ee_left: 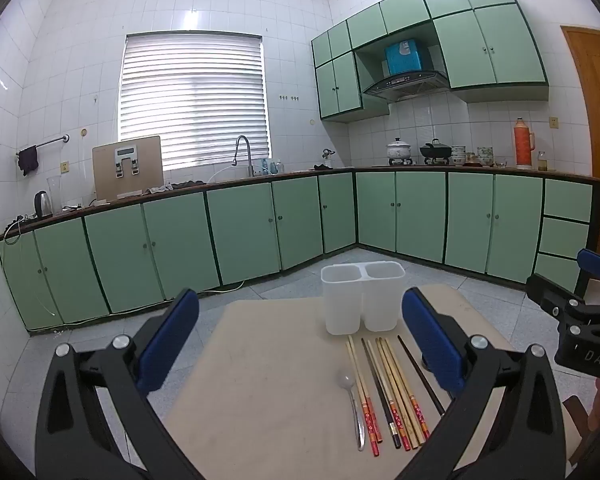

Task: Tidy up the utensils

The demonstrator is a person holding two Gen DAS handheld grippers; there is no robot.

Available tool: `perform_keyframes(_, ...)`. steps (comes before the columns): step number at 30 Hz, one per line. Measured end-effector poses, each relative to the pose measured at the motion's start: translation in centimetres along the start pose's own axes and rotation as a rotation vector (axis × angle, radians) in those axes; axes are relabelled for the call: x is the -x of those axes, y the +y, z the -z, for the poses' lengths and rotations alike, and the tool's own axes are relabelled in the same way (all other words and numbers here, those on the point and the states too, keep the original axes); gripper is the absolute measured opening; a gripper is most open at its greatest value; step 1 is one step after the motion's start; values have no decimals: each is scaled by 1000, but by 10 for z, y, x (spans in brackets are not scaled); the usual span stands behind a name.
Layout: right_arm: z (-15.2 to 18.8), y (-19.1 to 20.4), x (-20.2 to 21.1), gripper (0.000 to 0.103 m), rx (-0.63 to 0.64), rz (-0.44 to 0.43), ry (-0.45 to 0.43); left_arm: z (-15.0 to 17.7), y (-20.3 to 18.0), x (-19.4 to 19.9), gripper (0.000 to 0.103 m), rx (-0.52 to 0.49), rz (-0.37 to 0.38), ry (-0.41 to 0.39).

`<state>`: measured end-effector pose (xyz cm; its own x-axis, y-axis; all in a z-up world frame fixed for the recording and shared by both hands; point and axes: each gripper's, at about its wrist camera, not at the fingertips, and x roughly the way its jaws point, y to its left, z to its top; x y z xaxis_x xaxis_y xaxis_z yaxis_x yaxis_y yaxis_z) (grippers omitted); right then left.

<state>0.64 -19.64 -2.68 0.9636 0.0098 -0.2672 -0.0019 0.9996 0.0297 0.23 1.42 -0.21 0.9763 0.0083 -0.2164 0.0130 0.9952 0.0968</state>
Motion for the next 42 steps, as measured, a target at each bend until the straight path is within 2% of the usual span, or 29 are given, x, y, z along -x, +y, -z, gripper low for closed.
perform_keyframes(35,3,2,-5,97,0,1,13,5,9,-8,98,0,-5,7)
perform_keyframes(38,10,-2,-9,97,3,10,34,9,10,-19,98,-4,-9,27)
perform_keyframes(42,16,-5,-37,97,15,37,110,22,17,-45,98,-4,-9,109)
